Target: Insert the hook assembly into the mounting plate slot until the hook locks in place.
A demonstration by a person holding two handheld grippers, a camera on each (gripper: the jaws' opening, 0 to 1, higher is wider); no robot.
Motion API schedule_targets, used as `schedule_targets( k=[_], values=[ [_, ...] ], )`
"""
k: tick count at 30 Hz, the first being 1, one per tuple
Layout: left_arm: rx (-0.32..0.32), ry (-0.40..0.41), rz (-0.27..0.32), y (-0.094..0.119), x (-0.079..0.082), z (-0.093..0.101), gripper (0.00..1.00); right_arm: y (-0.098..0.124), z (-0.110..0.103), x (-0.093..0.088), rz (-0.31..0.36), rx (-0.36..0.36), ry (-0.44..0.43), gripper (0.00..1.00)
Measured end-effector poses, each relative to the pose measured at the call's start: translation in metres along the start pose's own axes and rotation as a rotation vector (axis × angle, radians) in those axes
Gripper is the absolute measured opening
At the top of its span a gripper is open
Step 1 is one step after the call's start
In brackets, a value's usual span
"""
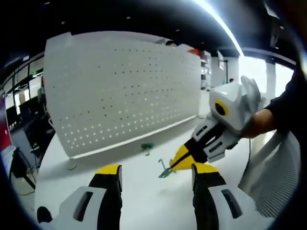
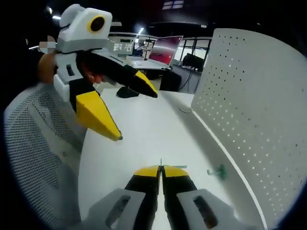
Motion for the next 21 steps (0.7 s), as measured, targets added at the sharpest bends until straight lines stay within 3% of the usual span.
schedule_targets(
  k=[12, 21],
  values=[
    [0.013, -0.018, -0.063, -0.023, 0.018, -0.001, 0.47, 0.008, -0.005, 0.013, 0.023, -0.009, 0.045, 0.0],
    [0.002, 0.003, -0.175, -0.038, 0.011, 0.001, 0.42, 0.01, -0.007, 0.016, 0.034, -0.01, 0.068, 0.0]
  ],
)
Point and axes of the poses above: the point that each gripper's makers call its tool centre point, and the gripper's own axes: y roughly backward along the fingers, z roughly to its right, x roughly out of its top, the point moved 2 cm from there along y, roughly backward along the fingers, and after that the axes turned 7 degrees about y, right-handed, at the moved point
